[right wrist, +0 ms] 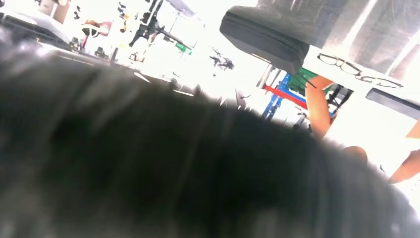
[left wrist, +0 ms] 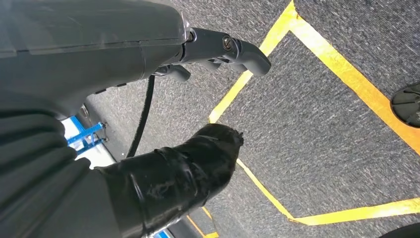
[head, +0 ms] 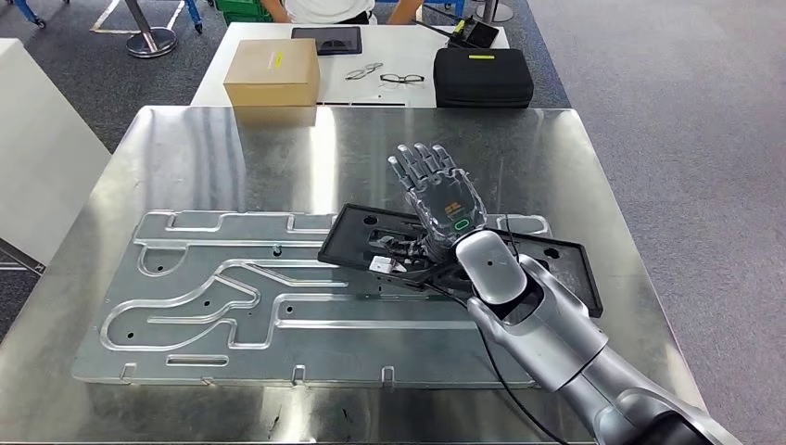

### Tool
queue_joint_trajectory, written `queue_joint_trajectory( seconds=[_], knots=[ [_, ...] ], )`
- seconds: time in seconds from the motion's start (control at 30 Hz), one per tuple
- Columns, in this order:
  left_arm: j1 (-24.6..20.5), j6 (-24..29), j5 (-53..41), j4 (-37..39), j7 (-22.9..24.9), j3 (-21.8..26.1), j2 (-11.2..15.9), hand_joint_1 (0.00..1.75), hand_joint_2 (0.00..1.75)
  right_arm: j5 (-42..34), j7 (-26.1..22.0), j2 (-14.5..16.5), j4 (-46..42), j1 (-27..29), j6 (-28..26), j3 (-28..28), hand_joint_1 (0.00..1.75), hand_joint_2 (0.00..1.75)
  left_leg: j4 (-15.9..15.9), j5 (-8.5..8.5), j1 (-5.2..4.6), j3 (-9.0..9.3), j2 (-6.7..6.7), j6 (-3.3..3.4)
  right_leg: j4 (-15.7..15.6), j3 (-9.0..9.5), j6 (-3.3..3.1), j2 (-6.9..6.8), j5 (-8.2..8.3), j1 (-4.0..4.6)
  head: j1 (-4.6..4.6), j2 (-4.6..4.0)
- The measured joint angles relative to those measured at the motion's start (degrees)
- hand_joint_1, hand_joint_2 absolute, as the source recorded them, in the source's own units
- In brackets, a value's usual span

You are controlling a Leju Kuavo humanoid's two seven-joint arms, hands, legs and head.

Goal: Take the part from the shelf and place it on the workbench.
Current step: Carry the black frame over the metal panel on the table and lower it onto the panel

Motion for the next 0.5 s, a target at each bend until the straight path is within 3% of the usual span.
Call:
queue_joint_trajectory(
  seconds=[0.07,0.13,0.17,0.27,0.3,0.33,0.4,0.47,0.5],
  knots=[
    [0.0,0.1,0.0,0.0,0.0,0.0,0.0,0.0,0.0,-0.3,0.1,0.2,0.2,0.0,-0.2,0.0,0.0,0.0,-0.2,0.28,0.0,0.03,0.05,0.64,-0.1,0.03,1.11,0.05,0.16,-0.18,0.0,0.0],
    [0.0,0.2,0.0,0.0,0.0,0.0,0.0,0.0,0.0,-0.8,0.3,0.2,0.2,0.2,-0.9,-0.2,0.0,0.0,-0.9,1.0,0.34,0.28,0.29,1.31,1.1,-0.33,1.6,0.01,-1.08,-0.15,0.0,0.0],
    [0.0,0.3,0.0,0.0,0.1,0.0,0.0,0.0,0.0,-1.1,0.5,0.2,0.2,0.4,-1.4,-0.3,0.0,0.0,-1.3,1.31,0.53,0.33,0.43,1.59,3.1,-1.04,1.72,-0.02,-2.78,-0.16,0.01,0.0],
    [0.0,0.4,0.0,0.0,0.2,0.0,0.0,0.0,0.0,-1.2,1.0,0.2,0.2,1.2,-2.6,-0.7,0.0,0.0,-1.2,1.64,0.57,-0.06,0.65,1.81,13.4,-4.69,2.06,-0.17,-8.75,-0.61,0.01,0.0],
    [0.1,0.4,0.0,0.0,0.2,0.0,0.0,0.0,0.0,-1.2,1.1,0.2,0.2,1.5,-2.7,-0.8,0.0,0.0,-1.0,1.68,0.61,-0.29,0.7,1.75,15.3,-5.17,2.19,-0.23,-9.28,-0.81,0.01,0.0],
    [0.1,0.5,0.0,0.0,0.2,0.0,0.0,0.0,0.0,-1.2,1.2,0.2,0.2,1.7,-2.8,-0.8,0.0,0.0,-0.8,1.72,0.67,-0.55,0.74,1.66,15.1,-4.6,2.32,-0.31,-8.7,-1.03,0.01,0.0],
    [0.1,0.6,0.0,0.0,0.2,0.0,-0.1,0.0,0.87,-1.2,1.3,0.3,0.1,2.0,-3.8,-1.1,0.0,0.0,-0.2,1.8,0.87,-1.1,0.76,1.31,9.0,-0.75,2.52,-0.52,-5.96,-1.49,0.01,0.0],
    [0.1,0.9,0.0,0.0,0.3,0.0,-0.1,0.0,1.75,-0.8,1.5,0.5,-0.4,2.2,-5.9,-1.6,0.0,0.0,0.2,2.01,0.99,-1.57,0.71,0.52,3.1,2.71,2.47,-0.55,-4.36,-1.42,0.01,0.0],
    [0.1,1.0,0.0,0.0,0.3,0.0,-0.1,0.0,1.75,-0.6,1.6,0.6,-0.7,2.5,-7.1,-2.0,0.0,0.0,0.2,2.2,0.98,-1.7,0.67,0.03,1.7,3.35,2.28,-0.5,-4.17,-1.24,0.01,0.0]
  ],
)
